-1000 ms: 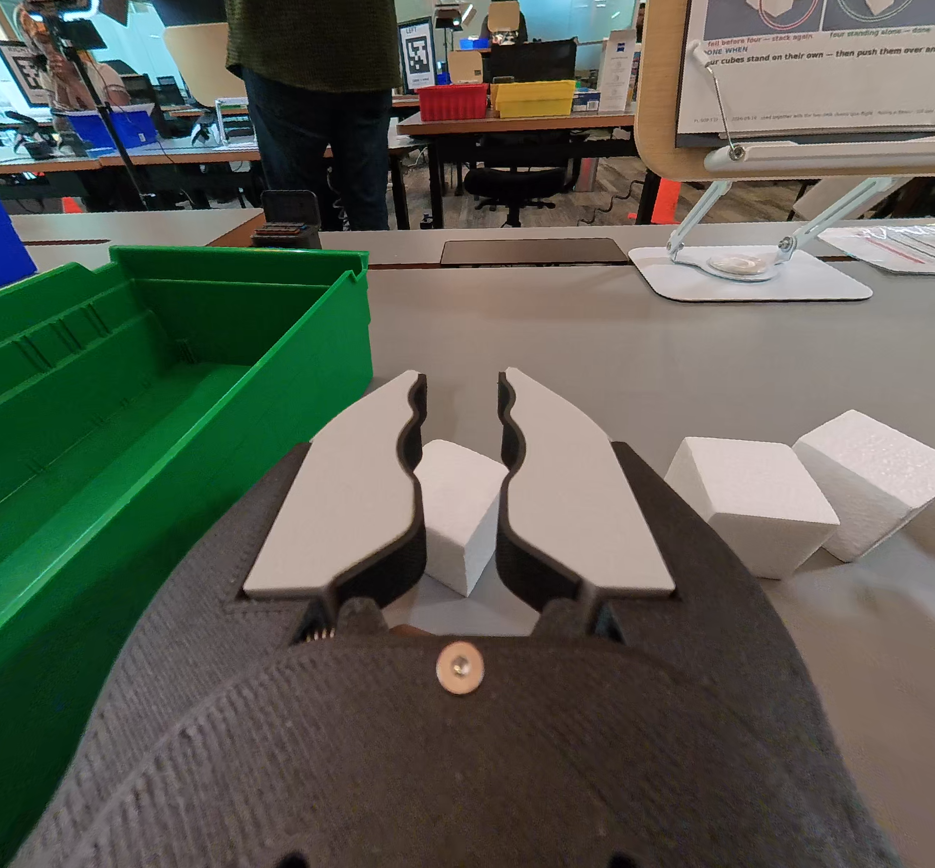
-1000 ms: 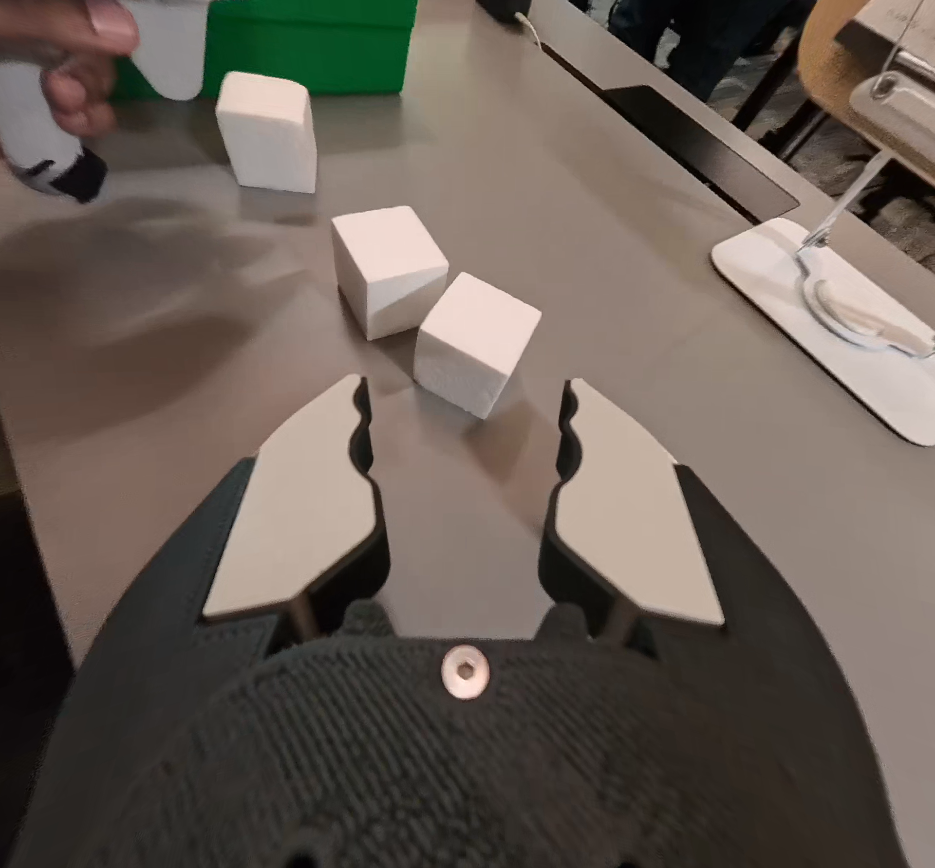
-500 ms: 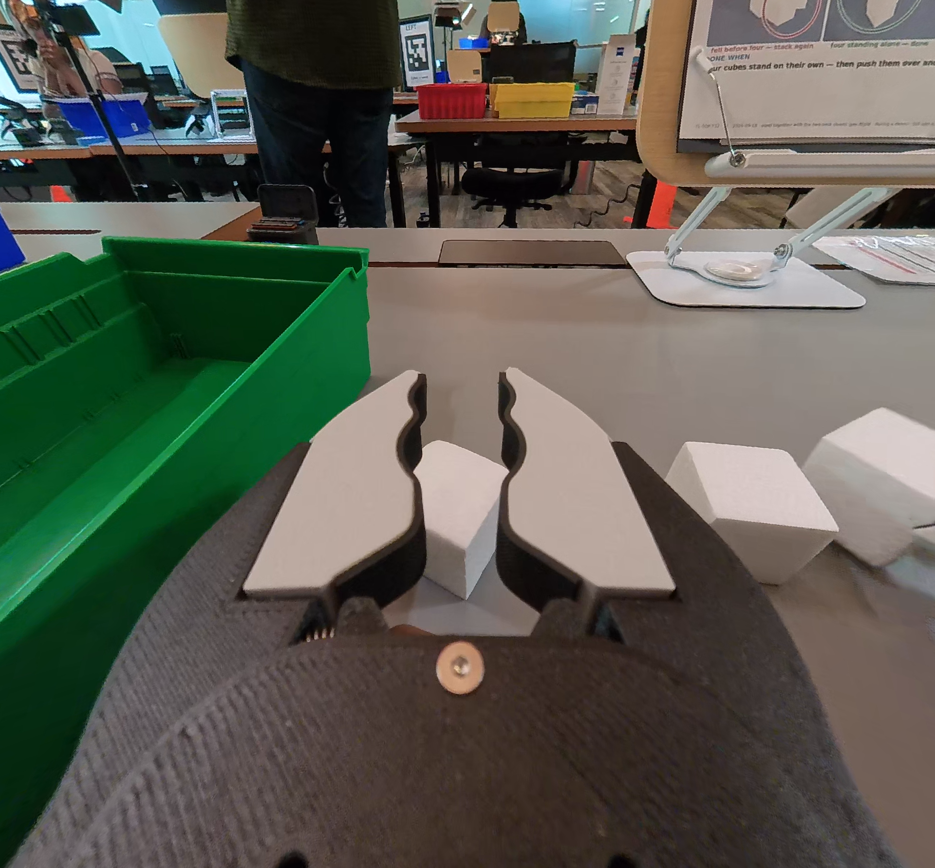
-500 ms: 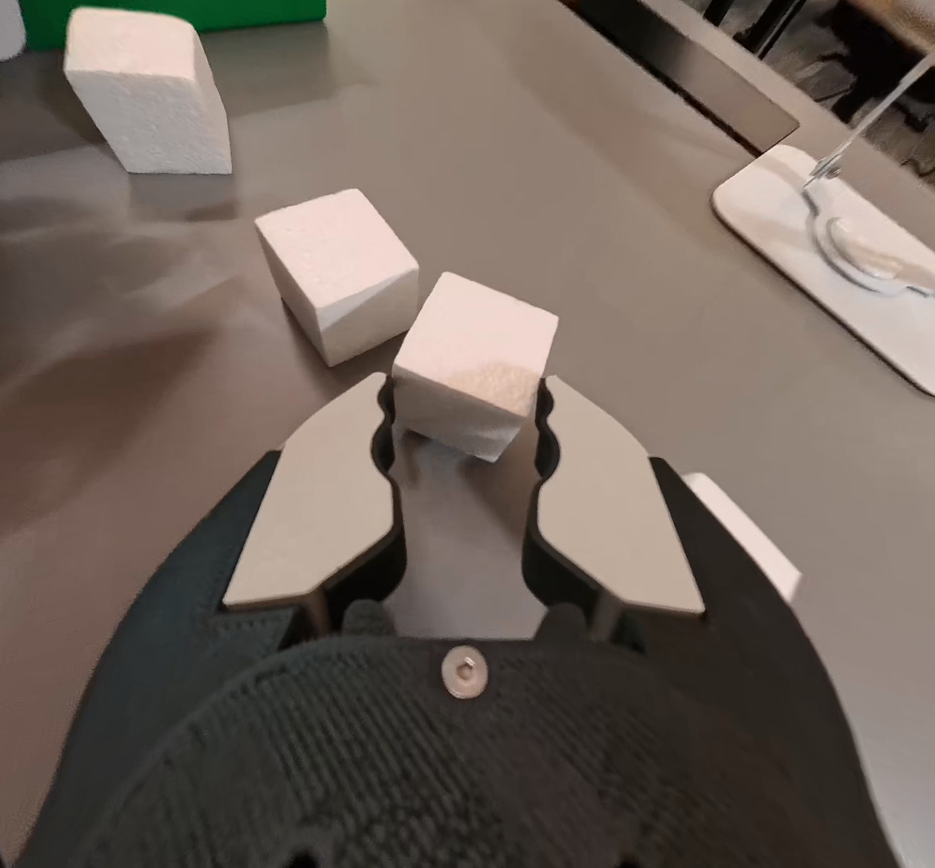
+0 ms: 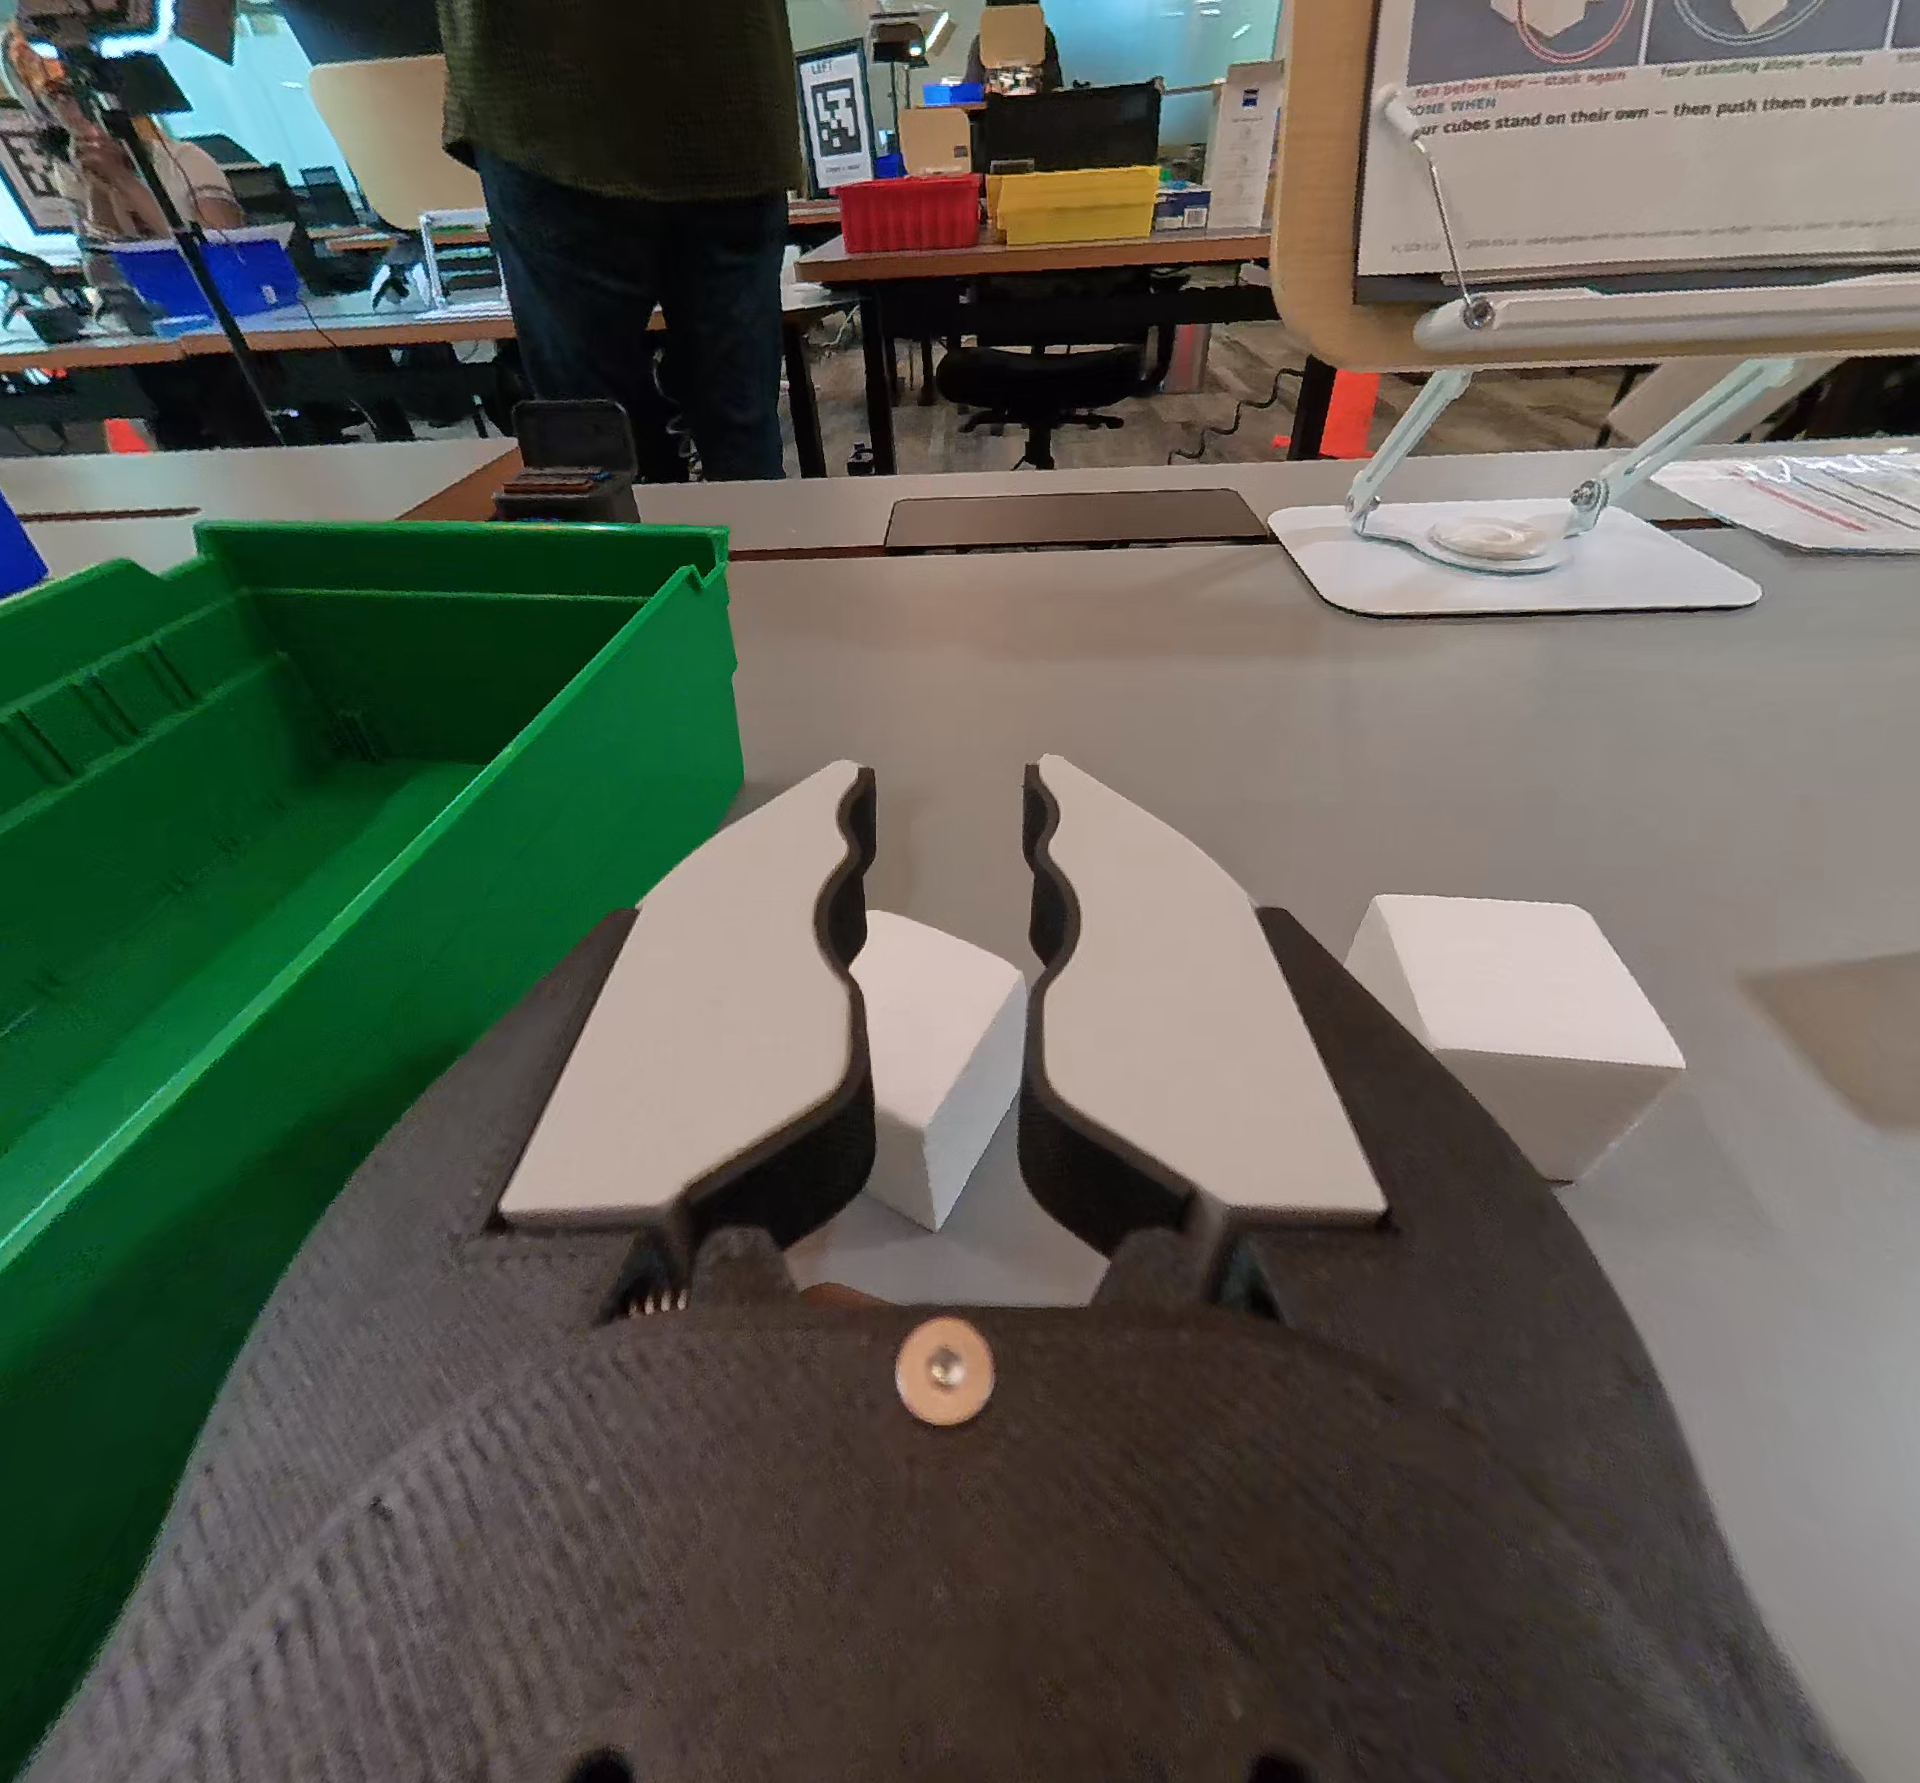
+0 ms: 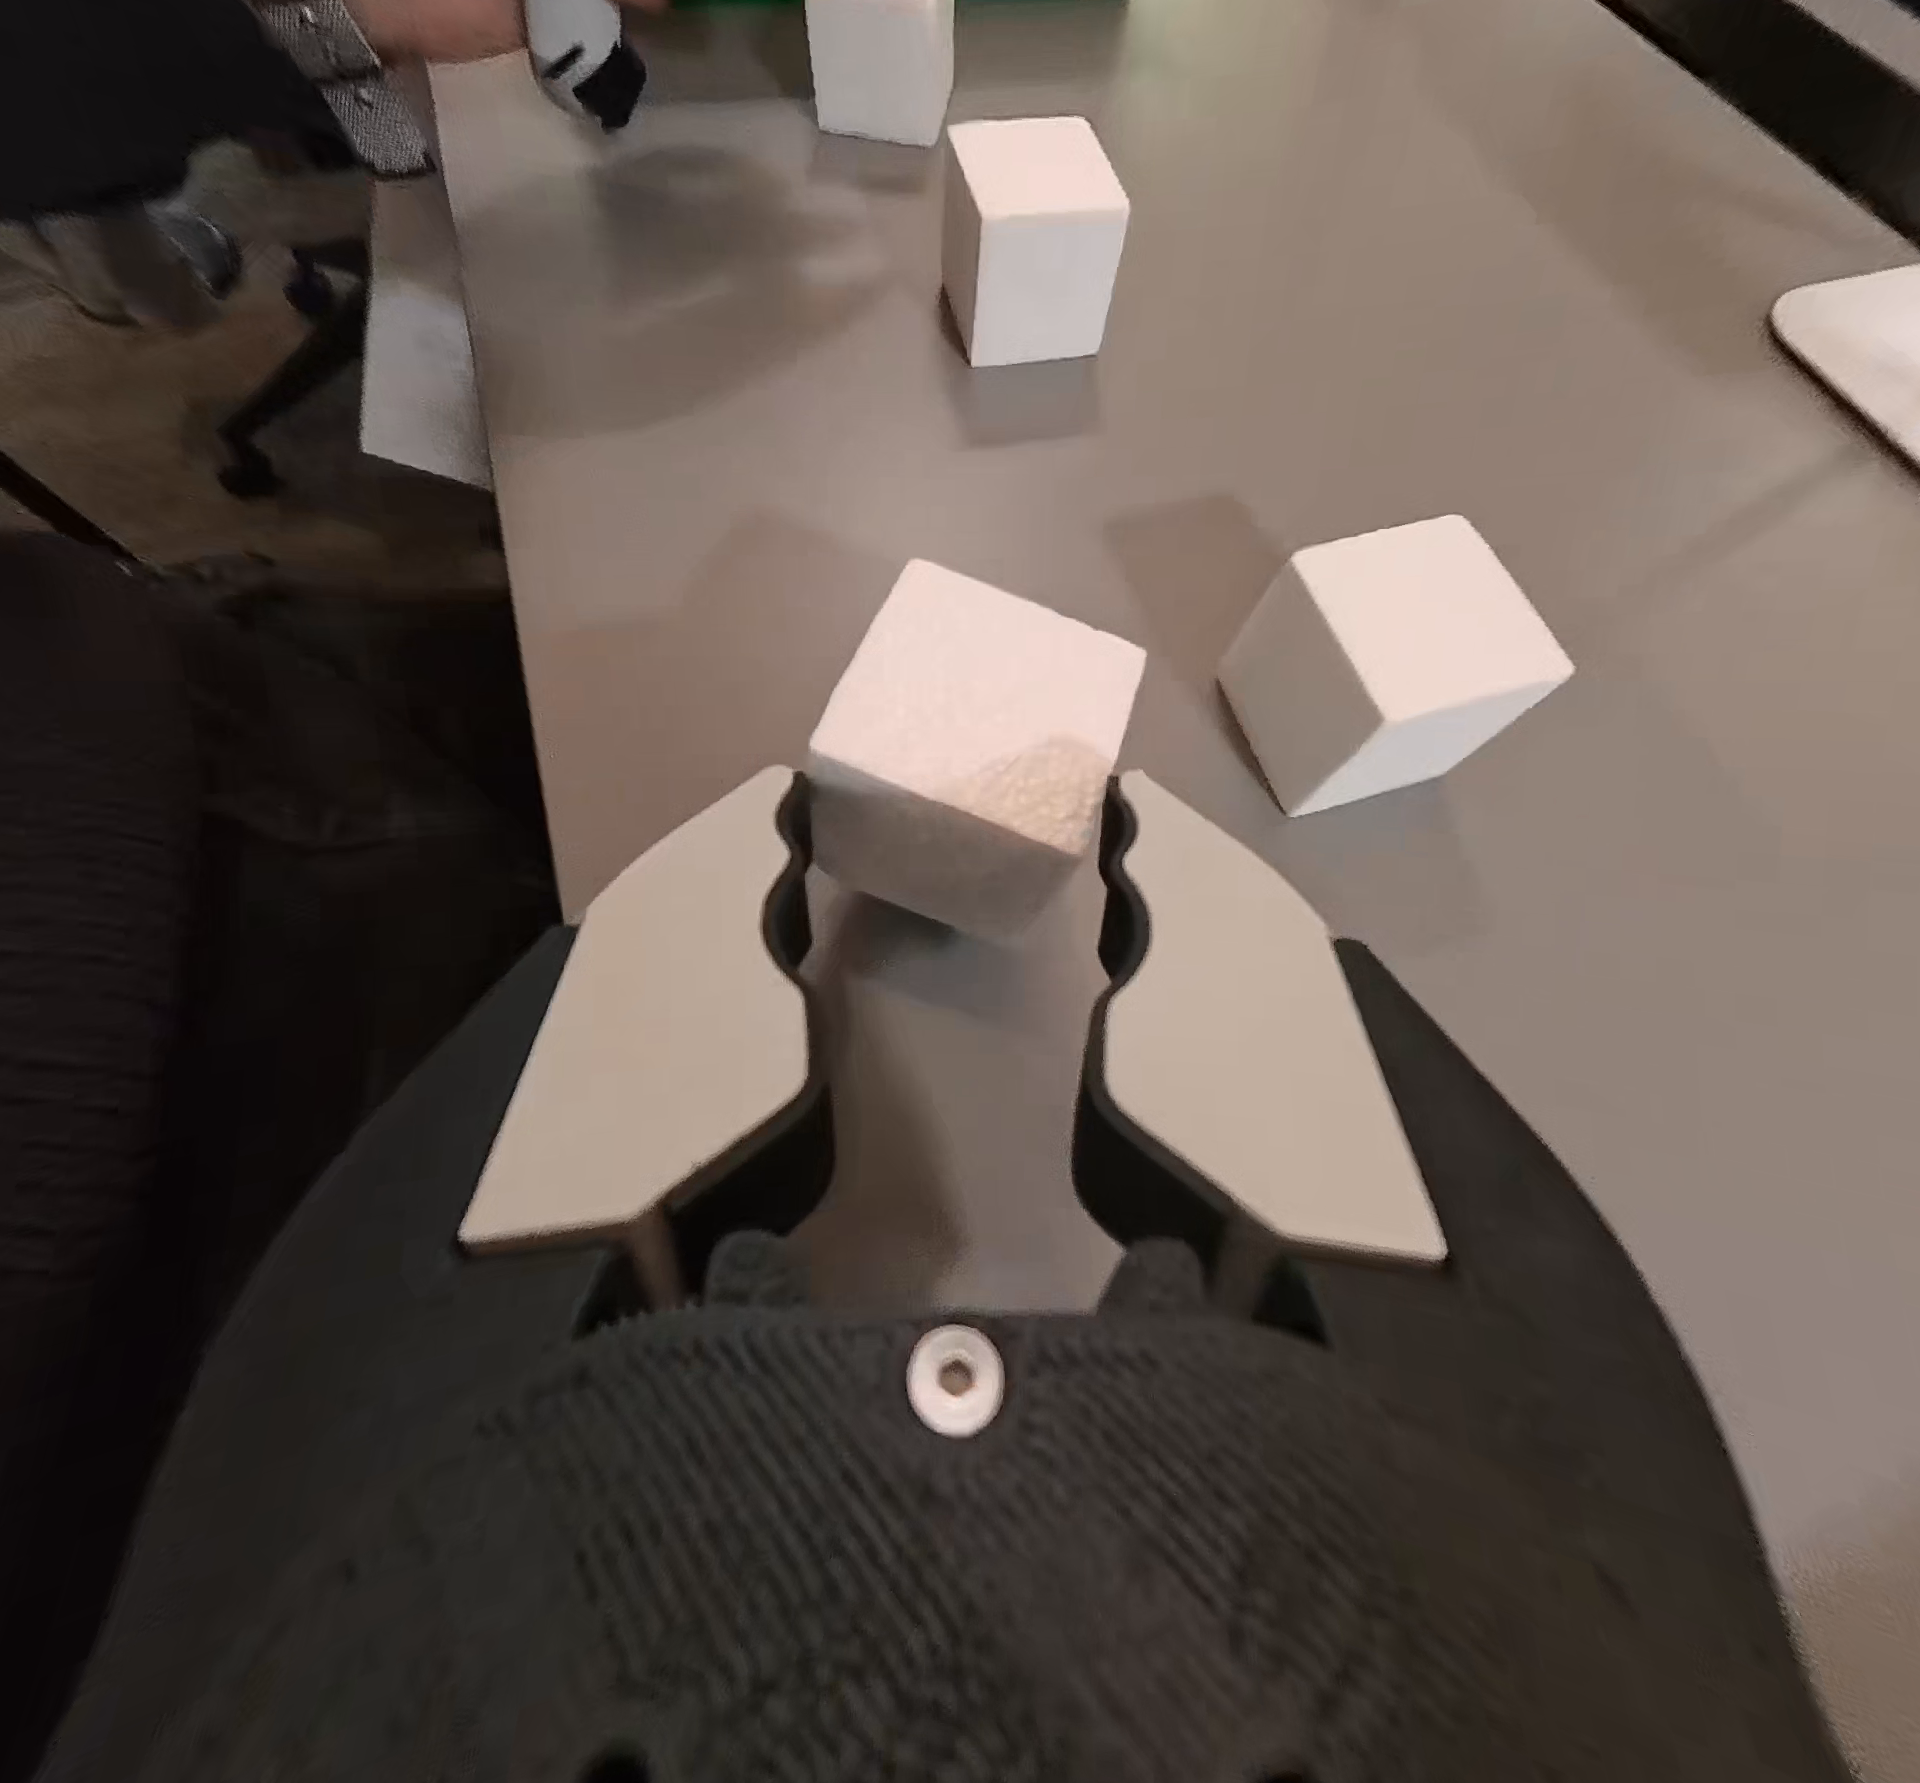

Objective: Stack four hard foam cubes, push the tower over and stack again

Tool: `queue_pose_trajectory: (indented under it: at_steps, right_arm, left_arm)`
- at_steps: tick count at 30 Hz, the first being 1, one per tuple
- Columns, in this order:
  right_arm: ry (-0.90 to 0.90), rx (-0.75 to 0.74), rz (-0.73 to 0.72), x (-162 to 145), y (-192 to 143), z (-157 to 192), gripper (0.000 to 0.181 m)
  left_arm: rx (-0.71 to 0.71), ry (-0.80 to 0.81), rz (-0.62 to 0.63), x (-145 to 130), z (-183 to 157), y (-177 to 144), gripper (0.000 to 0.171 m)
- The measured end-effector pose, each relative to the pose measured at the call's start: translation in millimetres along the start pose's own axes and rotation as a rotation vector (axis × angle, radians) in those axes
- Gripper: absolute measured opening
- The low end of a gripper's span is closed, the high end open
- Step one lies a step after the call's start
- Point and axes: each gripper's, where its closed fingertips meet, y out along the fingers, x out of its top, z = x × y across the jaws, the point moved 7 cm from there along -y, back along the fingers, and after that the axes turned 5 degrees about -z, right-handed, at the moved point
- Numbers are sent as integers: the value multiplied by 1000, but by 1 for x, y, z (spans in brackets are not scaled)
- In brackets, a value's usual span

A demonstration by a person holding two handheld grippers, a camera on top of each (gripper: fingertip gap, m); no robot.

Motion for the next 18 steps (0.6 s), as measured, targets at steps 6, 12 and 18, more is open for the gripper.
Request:
queue_pose_trajectory:
  at_steps: [6, 12, 18]
  right_arm:
    - [9, -4, 86, -12, 10, -2, 60]
    - [74, -90, 133, -13, 5, -4, 85]
    - [17, -145, 115, -9, 7, 0, 81]
  left_arm:
    - [-12, -6, 18, -3, -1, 2, 28]
    - [12, -115, 34, -5, 12, 2, 29]
    - [-2, -108, 43, -7, 8, 4, 29]
